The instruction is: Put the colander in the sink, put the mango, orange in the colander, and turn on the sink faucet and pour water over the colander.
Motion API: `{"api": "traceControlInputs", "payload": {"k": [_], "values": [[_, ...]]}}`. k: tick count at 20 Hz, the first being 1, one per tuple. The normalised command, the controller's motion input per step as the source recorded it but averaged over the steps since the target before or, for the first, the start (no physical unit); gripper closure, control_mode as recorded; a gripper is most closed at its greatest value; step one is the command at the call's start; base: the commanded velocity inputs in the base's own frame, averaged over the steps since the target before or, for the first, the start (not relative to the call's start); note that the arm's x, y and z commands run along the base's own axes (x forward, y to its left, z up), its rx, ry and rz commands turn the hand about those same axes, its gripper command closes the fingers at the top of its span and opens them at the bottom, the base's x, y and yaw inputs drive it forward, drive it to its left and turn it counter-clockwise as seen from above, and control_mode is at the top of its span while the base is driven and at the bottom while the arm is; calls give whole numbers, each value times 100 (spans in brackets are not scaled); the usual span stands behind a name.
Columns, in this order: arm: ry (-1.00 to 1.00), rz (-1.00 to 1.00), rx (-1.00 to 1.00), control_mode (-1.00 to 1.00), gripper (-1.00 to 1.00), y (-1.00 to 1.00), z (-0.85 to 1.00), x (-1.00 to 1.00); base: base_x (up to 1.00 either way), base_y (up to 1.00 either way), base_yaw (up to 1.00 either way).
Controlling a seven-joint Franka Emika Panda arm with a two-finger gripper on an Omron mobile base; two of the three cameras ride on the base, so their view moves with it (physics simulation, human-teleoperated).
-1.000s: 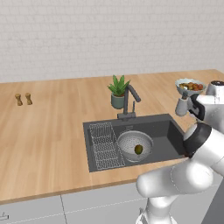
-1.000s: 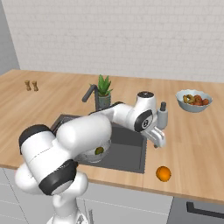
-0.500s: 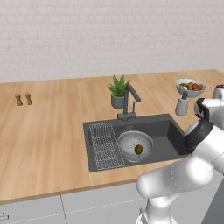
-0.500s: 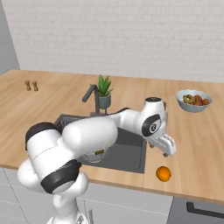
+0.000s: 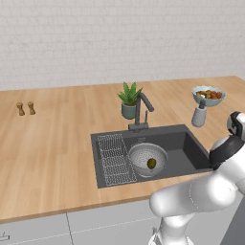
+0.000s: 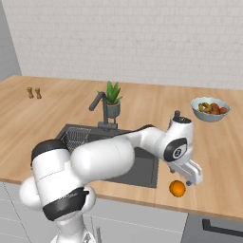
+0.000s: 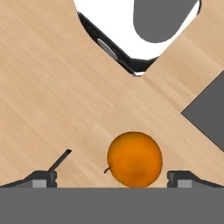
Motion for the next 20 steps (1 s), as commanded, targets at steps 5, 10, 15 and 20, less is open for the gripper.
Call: {"api": "traceControlInputs", "payload": {"k": [5,10,15,20], "values": [[0,0,2,-100,-100,0,-28,-11,0,0,0],[-2,0,1,-100,-100,0,-35,0,0,0,0],[-3,0,2,-100,-100,0,-35,0,0,0,0],[-5,0,2,-100,-100,0,-27,2,0,0,0]]}}
